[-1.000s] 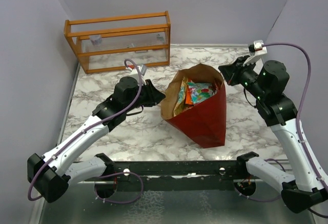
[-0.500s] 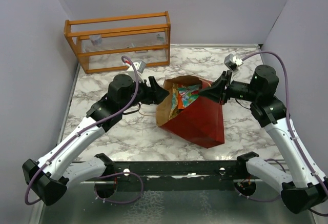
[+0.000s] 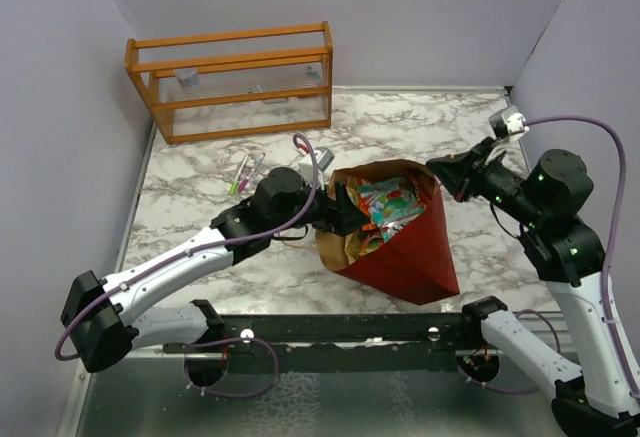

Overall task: Take the snacks out of the paper bag
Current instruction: Take out the snack from the paper bag.

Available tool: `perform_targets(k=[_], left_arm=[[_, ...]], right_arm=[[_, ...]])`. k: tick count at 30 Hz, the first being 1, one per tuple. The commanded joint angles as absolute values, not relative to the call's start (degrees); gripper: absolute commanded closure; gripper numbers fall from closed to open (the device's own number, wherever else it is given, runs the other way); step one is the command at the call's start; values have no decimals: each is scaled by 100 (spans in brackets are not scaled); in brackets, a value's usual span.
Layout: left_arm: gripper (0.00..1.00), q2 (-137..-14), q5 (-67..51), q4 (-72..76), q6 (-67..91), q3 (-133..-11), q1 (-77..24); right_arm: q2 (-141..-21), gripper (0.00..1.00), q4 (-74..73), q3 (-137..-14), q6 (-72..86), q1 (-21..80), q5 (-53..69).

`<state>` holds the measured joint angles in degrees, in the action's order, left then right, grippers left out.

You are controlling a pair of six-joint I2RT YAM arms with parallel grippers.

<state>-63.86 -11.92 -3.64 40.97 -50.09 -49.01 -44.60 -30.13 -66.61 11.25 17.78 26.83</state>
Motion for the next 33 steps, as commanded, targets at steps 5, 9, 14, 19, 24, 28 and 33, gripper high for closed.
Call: perform_targets(k=[5, 9, 14, 19, 24, 28, 33], left_arm=[[22, -6947, -995, 563, 4181, -5387, -5439], [23, -7157, -679, 472, 4161, -5523, -5585], [33, -7530, -188, -166, 4152, -5904, -5589], [36, -7685, 777, -763, 4430, -6113, -5581], [41, -8164, 1200, -1253, 4356, -6485, -5474], [47, -8546, 1140, -1275, 4271, -6707, -5436], [50, -8844, 1191, -1247, 4307, -6879, -5440]], right_arm=[[-3949, 98, -2998, -6756, 1059, 1775, 867], [-3970, 98, -2957, -6739, 1009, 1775, 858], [-3894, 98, -2937, -6691, 993, 1775, 831], [-3828, 98, -2952, -6671, 1001, 1775, 755], [-3785, 98, -2965, -6680, 950, 1774, 733], [-3749, 98, -2994, -6679, 902, 1775, 704], [-3695, 98, -2991, -6663, 896, 1775, 718]])
